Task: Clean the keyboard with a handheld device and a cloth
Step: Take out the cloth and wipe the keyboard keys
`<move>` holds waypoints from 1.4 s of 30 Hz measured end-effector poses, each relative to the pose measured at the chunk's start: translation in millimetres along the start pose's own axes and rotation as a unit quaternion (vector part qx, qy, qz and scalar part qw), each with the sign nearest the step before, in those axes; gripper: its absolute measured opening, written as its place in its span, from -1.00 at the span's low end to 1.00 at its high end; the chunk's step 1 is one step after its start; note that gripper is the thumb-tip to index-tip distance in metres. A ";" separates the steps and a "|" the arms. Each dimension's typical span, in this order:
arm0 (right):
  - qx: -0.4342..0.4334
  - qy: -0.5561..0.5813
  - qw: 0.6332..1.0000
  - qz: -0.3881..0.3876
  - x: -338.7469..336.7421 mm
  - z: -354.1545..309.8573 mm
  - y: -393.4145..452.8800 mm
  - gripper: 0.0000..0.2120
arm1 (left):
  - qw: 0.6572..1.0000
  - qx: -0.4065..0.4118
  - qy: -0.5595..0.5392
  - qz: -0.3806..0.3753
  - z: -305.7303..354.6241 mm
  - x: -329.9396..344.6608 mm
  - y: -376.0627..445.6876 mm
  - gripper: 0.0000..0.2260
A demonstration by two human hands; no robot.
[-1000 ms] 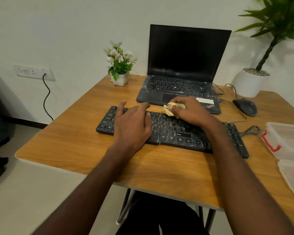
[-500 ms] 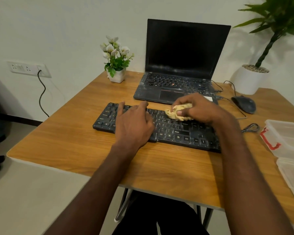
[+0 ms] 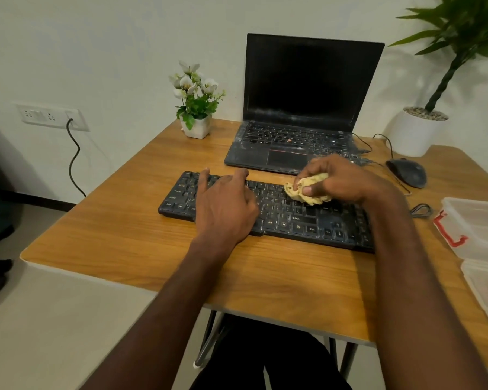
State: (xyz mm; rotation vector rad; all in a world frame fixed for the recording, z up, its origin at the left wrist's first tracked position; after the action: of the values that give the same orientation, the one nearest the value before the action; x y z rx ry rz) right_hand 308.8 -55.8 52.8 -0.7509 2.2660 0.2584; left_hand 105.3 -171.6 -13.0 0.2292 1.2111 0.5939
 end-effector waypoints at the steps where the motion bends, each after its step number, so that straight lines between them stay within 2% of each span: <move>1: 0.000 0.008 1.000 0.013 -1.7 1.7 -0.1 -0.78 | 1.000 0.000 0.000 0.000 0.2 -0.2 0.1 -0.69; 4: -0.032 0.046 0.997 0.044 13.2 -9.0 6.7 -0.79 | 1.000 0.000 0.002 -0.004 1.1 0.5 0.4 -0.69; 7: -0.070 0.007 0.997 0.010 35.7 -20.6 12.1 -0.80 | 1.000 0.001 0.003 0.000 1.3 0.1 -0.2 -0.68; 10: -0.039 0.005 0.999 -0.027 20.7 -13.7 6.6 -0.77 | 1.000 -0.007 -0.002 -0.001 0.8 -1.4 -0.6 -0.67; 13: 0.010 0.017 1.000 -0.020 -2.3 3.7 -2.7 -0.76 | 1.000 -0.010 -0.001 -0.005 1.4 -2.6 -0.6 -0.65; 20: -0.003 0.077 0.992 0.100 11.6 4.1 12.2 -0.79 | 0.999 -0.028 0.007 0.015 -4.9 -1.8 1.6 -0.66; 23: -0.011 0.027 0.990 0.141 22.0 6.0 20.2 -0.79 | 0.999 -0.003 -0.022 0.047 -3.0 -4.2 -1.1 -0.65; 26: -0.012 0.005 0.982 0.190 24.1 5.9 23.7 -0.77 | 0.998 0.025 -0.032 0.041 3.8 -4.1 -2.4 -0.64; 28: -0.029 0.015 0.982 0.187 26.0 3.6 24.1 -0.77 | 0.999 0.030 -0.025 0.013 11.5 0.3 -0.5 -0.62; 31: -0.055 -0.002 0.990 0.132 32.4 -2.0 24.8 -0.81 | 0.999 0.024 -0.002 -0.034 19.4 6.4 3.2 -0.59; 34: -0.034 -0.029 0.994 0.104 27.0 -0.3 24.0 -0.77 | 0.999 0.014 0.000 -0.041 15.8 8.0 2.5 -0.65; 38: 0.040 -0.070 0.987 0.138 2.6 18.8 13.4 -0.73 | 0.999 0.018 -0.007 -0.031 15.7 9.3 1.4 -0.67; 40: 0.024 -0.057 0.984 0.167 3.6 16.5 12.3 -0.77 | 0.999 0.018 -0.004 -0.030 15.8 9.7 2.1 -0.64; 42: -0.010 -0.002 0.989 0.147 14.0 2.7 13.6 -0.79 | 0.999 0.018 -0.002 -0.032 15.5 9.5 1.8 -0.63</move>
State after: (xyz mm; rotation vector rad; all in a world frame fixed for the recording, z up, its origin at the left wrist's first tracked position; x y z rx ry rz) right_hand 294.4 -49.9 40.6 -0.4218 2.3698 0.4204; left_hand 121.2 -162.7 -14.4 0.2211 1.2220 0.5168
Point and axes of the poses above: each hand's wrist, its own y-axis towards the middle knuckle, its own x-axis out of the palm, z = x × y, the point moved 1 cm from there along y, towards the middle knuckle, and after that the axes turned 2 degrees about z, right-handed, at the moved point
